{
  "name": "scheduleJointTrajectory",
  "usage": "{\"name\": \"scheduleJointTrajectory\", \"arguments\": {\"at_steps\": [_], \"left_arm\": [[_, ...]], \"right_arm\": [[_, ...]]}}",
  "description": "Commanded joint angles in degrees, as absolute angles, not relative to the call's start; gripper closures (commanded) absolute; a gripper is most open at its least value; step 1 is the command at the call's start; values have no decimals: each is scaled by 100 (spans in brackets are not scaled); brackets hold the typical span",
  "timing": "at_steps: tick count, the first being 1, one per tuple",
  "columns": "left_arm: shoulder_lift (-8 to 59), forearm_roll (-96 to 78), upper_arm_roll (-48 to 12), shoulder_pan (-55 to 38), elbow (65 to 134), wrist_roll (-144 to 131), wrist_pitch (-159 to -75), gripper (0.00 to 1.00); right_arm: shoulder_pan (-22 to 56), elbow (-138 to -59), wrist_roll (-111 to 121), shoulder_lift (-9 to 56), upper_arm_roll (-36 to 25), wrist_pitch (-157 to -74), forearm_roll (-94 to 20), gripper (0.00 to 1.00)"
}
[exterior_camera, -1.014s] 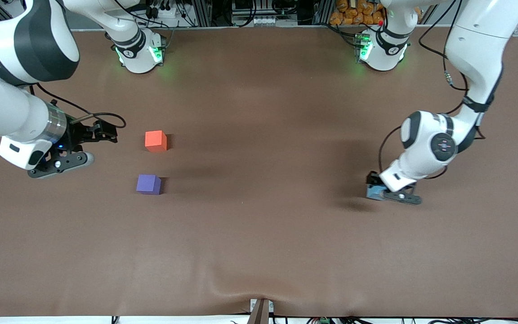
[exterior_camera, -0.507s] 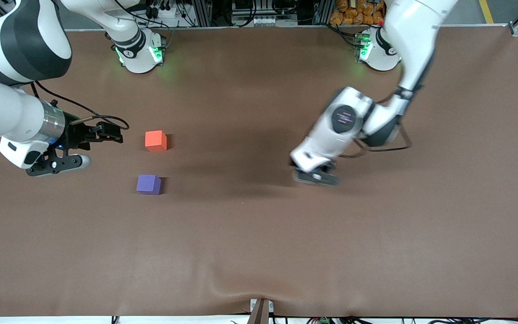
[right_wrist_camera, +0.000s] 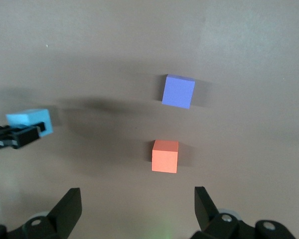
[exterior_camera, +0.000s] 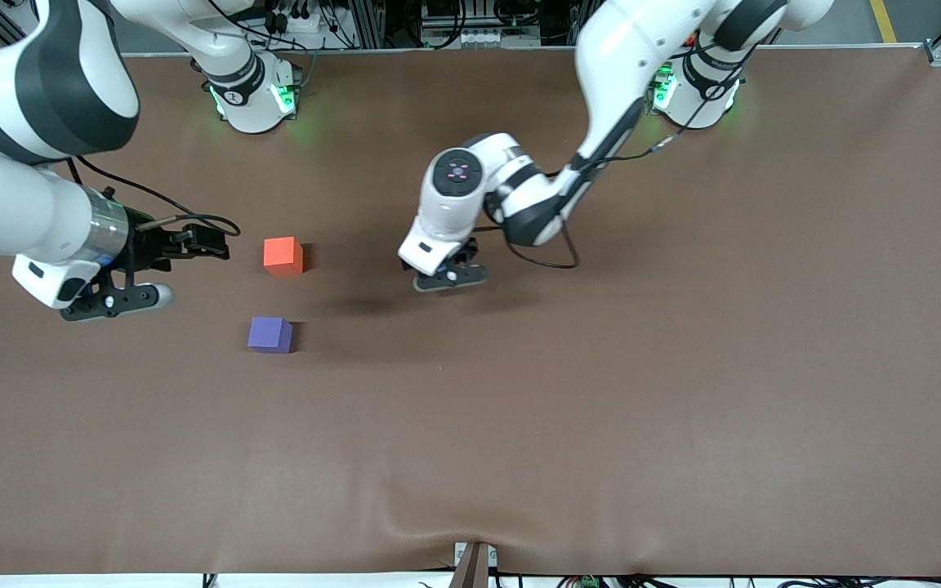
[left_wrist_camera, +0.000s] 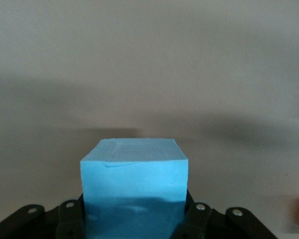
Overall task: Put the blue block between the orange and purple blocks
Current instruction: 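Carry the blue cube toward the table middle while the right gripper approaches, then set the blue cube down and open the left gripper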
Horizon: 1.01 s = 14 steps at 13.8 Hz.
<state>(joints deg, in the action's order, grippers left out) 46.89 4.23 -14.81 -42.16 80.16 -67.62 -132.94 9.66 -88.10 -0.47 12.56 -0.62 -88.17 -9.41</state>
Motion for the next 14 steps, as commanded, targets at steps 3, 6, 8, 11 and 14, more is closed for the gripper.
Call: {"name": "scheduleJointTrajectory", "arguments": {"at_steps": [3,6,8,11,14], "left_arm": [[5159,474,-1002,-4904,7541,-7242,-13219,1],[4827,501,-906,-4887,7559,-7251,-13018,0],[4222,510,-730,-4782,7594,-7207,-12291,0],[2992,518,-694,-4186,7699,-7128,-10991,0],[2138,518,-712,-3299,7690,-6489,-9955,0]], "right_arm": [[949,-9378,-114,1054,-35,-9306,-1063,0],[1150,-10035,-114,1037,-26,-9982,-1063,0],[1370,-10204,-123,1072,-26,-10238,-1063,0],[1809,-10423,-621,1142,-26,-10475,-1063,0],[2678,-10783,-1964,1335,-26,-11177,-1055,0]]}}
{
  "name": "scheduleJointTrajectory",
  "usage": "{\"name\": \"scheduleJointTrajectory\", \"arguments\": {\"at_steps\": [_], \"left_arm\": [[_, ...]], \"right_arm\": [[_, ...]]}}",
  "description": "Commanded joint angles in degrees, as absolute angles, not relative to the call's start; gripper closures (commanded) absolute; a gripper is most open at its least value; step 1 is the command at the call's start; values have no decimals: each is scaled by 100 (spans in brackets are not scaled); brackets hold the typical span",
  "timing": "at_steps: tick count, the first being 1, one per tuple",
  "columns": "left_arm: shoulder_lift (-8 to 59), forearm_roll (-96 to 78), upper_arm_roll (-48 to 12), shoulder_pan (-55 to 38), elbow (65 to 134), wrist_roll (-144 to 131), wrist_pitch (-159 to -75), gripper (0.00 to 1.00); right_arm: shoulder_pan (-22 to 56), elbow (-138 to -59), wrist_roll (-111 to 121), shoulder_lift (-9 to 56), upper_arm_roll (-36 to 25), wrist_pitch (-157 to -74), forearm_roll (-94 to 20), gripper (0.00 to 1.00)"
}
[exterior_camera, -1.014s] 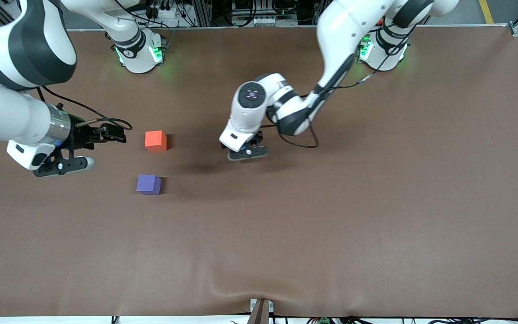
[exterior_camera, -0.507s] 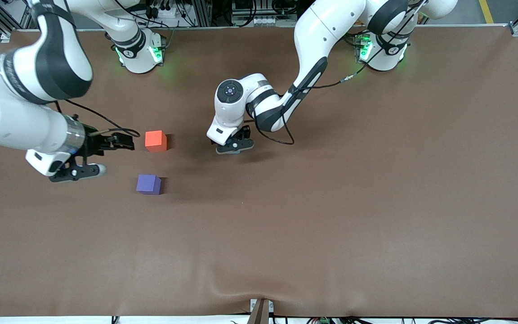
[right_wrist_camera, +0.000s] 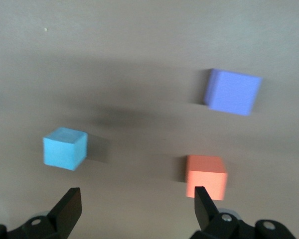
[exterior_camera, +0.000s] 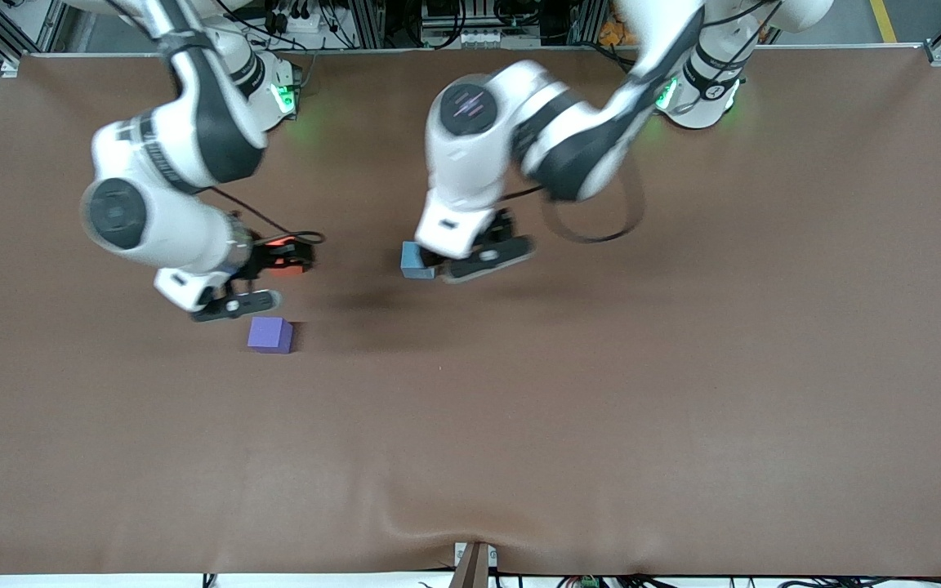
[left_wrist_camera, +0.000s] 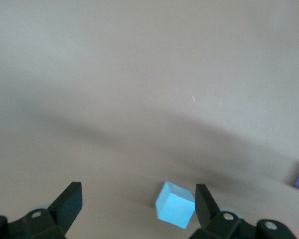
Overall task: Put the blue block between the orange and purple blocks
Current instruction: 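Set the blue cube down and open the left gripper, then grasp the blue cube with the right gripper while the left gripper withdraws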
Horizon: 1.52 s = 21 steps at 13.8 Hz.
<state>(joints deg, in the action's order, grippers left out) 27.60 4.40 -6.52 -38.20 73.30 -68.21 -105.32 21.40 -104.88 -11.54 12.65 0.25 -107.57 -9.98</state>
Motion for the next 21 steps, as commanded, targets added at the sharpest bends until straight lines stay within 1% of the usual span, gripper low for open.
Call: {"name": "scheduleJointTrajectory", "arguments": {"at_steps": [1,4,9,12,18,19,20,21], "left_arm": [[1979,519,-703,-3009,7673,-5947,-9619,0],[1522,510,-721,-2051,7682,-4136,-9159,0],[959,422,-756,-837,7708,-2358,-8588,0],[695,413,-765,-309,7786,-1715,-8271,0],[115,422,-765,52,8366,-1539,-8332,0],[71,413,-765,114,8411,-1355,-8341,0],[53,413,-765,114,8437,-1232,-8341,0],[44,387,-765,114,8464,-1222,-8332,0]], "right_arm": [[2916,-10819,-2447,1484,-26,-11345,-1055,0],[3611,-10811,-3399,2002,-26,-11986,-1046,0],[4235,-10819,-3533,2679,-53,-12822,-967,0],[4315,-10819,-3533,2926,-62,-12964,-441,0],[4351,-10837,-3533,3085,-70,-12964,-193,0],[4351,-10837,-3542,3085,-62,-12964,-193,8],[4342,-10837,-3577,3085,-53,-12964,-202,55],[4342,-10828,-3760,3085,-53,-12964,-202,80]]}}
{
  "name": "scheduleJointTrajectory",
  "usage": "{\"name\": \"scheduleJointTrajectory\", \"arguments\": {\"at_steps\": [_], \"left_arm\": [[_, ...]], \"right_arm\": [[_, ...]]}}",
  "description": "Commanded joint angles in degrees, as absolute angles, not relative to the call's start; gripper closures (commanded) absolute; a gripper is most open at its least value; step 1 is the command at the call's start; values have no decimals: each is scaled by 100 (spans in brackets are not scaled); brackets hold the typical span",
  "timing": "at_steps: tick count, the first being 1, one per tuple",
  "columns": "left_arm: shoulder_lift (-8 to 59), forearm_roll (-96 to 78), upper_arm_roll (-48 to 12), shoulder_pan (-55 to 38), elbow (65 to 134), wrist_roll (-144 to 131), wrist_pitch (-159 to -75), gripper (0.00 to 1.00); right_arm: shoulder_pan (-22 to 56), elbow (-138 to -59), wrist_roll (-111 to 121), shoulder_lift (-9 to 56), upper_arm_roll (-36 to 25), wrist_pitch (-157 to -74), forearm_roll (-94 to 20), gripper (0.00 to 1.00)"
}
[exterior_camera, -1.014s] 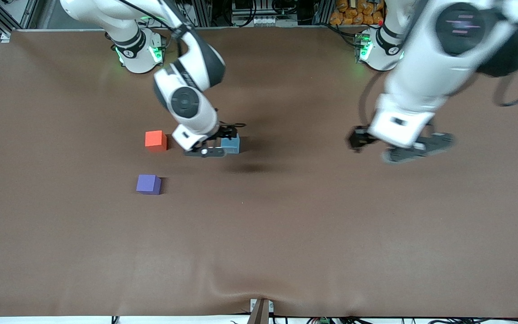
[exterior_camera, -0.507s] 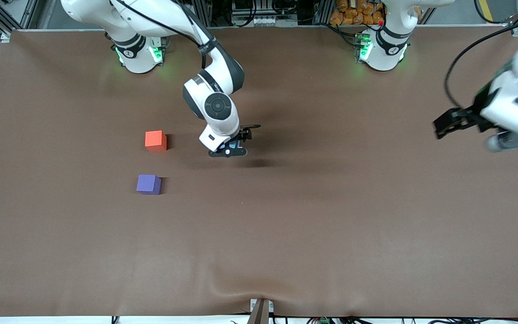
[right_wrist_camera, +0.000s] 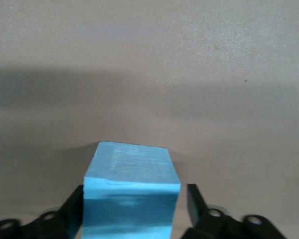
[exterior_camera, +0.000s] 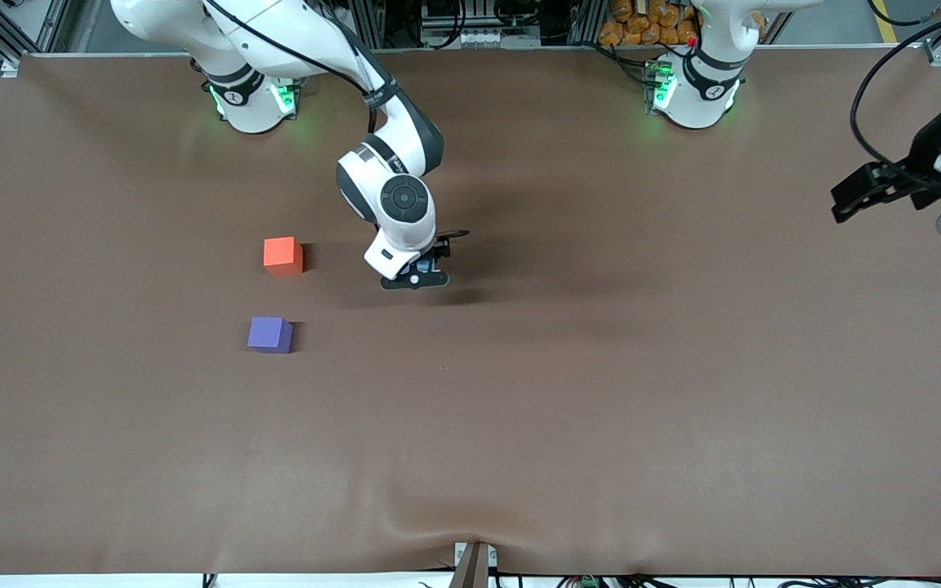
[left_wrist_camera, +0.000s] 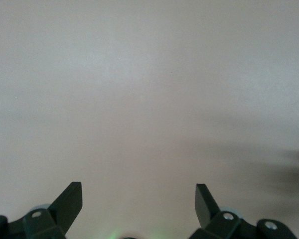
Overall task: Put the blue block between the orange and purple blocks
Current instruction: 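Carry the blue cube with the right gripper toward the orange cube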
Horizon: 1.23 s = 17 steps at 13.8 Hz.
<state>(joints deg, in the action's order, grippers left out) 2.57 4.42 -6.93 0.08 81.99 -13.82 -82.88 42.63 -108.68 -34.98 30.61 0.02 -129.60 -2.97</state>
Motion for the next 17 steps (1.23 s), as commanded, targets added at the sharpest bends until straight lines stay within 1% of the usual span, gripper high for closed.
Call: {"name": "scheduleJointTrajectory", "arguments": {"at_steps": [1,3,4,6,9,11,12,15,17], "left_arm": [[53,248,-765,114,8481,-1213,-8332,0],[96,123,-765,114,8525,-1195,-8341,0],[105,114,-765,114,8534,-1178,-8376,0],[62,18,-765,106,8543,-1178,-8394,0],[62,-44,-773,97,8560,-1169,-8376,0],[53,-44,-773,97,8552,-1108,-8350,0],[61,-44,-773,97,8543,-1073,-8350,0],[114,8,-765,97,8543,-1081,-8358,0],[79,17,-765,105,8543,-1081,-8350,0]], "right_arm": [[4350,-10828,-3857,3085,-53,-12973,-202,88],[4316,-10819,-3841,2963,-61,-12912,-202,88],[4220,-10819,-3789,2770,-79,-12876,-202,88],[3747,-10802,-3335,2454,-175,-12684,-193,88],[2710,-10819,-1859,1847,-167,-11868,-202,88],[2209,-10898,-1251,1767,-167,-11489,-202,88],[1980,-11029,-1039,1697,-167,-11461,-202,88],[1496,-11477,-563,1687,-158,-11566,-237,88],[1406,-11610,-571,1749,-149,-11654,-412,88]]}}
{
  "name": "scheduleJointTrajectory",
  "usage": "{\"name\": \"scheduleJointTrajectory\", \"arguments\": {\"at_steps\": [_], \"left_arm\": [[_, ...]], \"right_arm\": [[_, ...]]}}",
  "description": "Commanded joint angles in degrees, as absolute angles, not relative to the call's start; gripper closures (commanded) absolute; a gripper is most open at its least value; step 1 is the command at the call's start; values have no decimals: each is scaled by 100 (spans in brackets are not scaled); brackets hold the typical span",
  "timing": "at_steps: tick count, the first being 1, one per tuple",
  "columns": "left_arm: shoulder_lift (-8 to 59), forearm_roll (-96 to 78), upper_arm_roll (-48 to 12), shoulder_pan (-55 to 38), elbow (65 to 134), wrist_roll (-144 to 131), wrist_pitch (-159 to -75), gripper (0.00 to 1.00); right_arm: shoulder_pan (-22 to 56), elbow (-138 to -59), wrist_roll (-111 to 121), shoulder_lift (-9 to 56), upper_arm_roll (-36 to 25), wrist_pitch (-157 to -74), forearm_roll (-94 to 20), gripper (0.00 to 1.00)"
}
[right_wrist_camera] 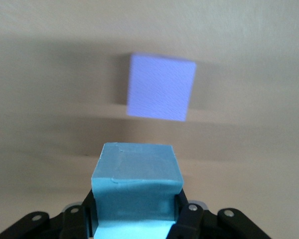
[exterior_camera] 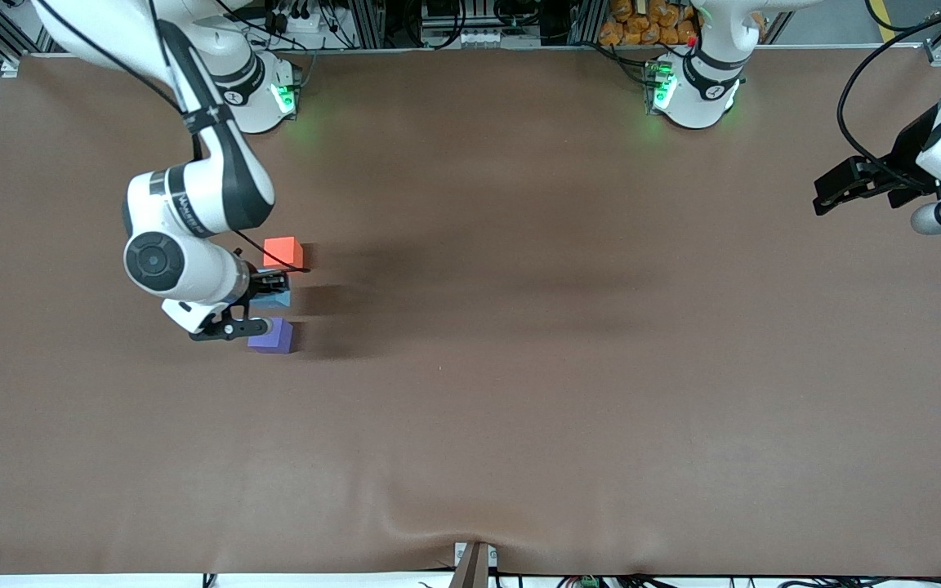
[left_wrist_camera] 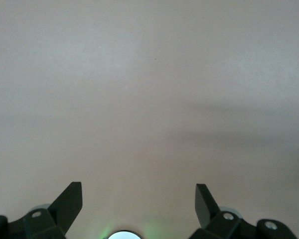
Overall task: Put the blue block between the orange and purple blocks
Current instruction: 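Carry the blue cube with the right gripper toward the orange cube, then lower the blue cube between the orange and purple cubes, open the right gripper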
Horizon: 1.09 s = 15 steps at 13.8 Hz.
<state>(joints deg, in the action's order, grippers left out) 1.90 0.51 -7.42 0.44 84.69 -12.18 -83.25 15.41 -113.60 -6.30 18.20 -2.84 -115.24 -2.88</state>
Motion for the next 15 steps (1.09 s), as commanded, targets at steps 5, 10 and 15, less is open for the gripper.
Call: {"name": "scheduleJointTrajectory", "arguments": {"at_steps": [5,10,15], "left_arm": [[35,35,-747,114,8543,-1081,-8341,0],[44,44,-738,114,8543,-1090,-8350,0],[27,35,-756,105,8517,-1099,-8350,0]], "right_arm": [[1371,-11961,-554,1951,-158,-12453,-439,87],[1362,-11988,-554,2214,-158,-12708,-439,85],[1336,-11988,-554,2250,-158,-12797,-439,0]]}}
